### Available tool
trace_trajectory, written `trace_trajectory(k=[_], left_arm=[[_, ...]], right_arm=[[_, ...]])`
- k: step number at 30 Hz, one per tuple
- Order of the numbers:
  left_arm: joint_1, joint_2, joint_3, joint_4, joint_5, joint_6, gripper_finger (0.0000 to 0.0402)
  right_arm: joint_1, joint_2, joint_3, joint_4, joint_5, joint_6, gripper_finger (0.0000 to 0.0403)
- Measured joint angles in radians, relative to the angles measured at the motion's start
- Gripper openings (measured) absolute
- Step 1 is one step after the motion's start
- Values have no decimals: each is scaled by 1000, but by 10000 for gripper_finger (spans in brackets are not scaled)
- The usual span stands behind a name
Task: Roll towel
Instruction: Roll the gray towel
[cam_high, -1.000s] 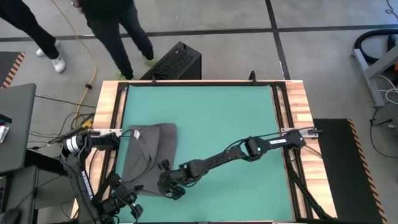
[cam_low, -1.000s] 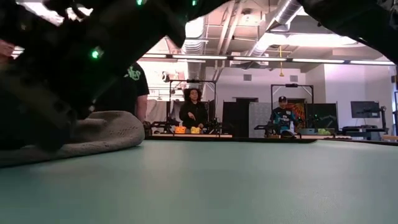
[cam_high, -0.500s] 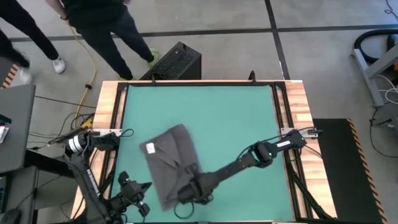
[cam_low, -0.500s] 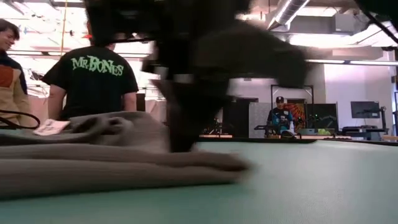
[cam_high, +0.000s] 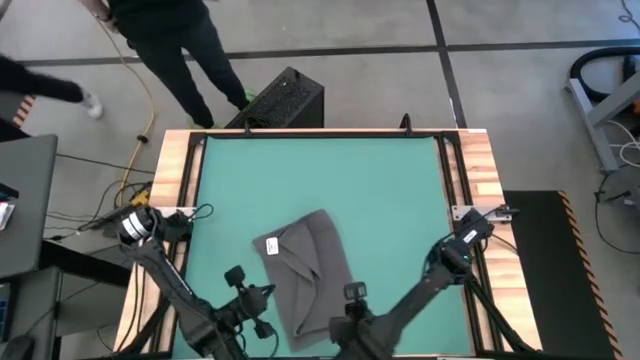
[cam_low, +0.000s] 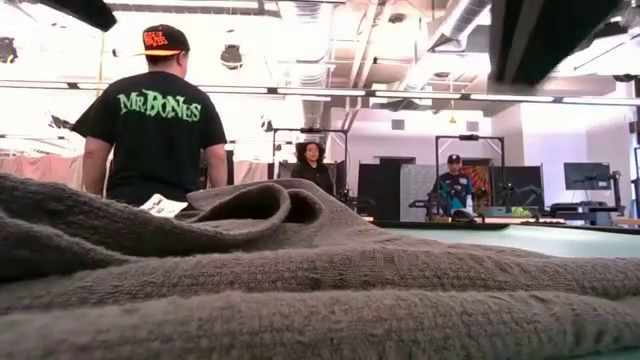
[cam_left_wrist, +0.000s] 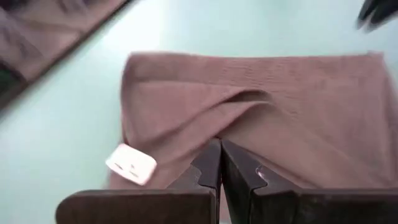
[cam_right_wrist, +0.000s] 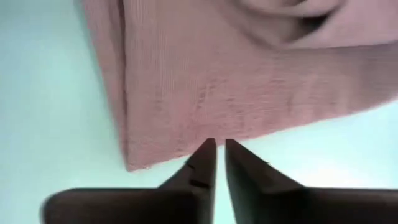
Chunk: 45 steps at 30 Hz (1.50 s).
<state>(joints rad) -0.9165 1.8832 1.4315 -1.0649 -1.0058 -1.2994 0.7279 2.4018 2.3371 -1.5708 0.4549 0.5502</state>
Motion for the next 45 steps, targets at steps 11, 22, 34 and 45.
trace_trajectory(k=[11, 22, 34, 45], left_arm=[[209, 0, -2, 112, 138, 731, 67], [271, -50, -258, 594, 430, 1108, 141], [266, -18, -258, 583, 194, 1169, 142], [313, -39, -361, 435, 160, 1096, 142]], right_arm=[[187, -186, 2, -2, 93, 318, 189], [388, -205, -8, -1, 299, 539, 172], [415, -205, -197, 0, 302, 730, 145], [415, -204, -273, 0, 264, 811, 134]])
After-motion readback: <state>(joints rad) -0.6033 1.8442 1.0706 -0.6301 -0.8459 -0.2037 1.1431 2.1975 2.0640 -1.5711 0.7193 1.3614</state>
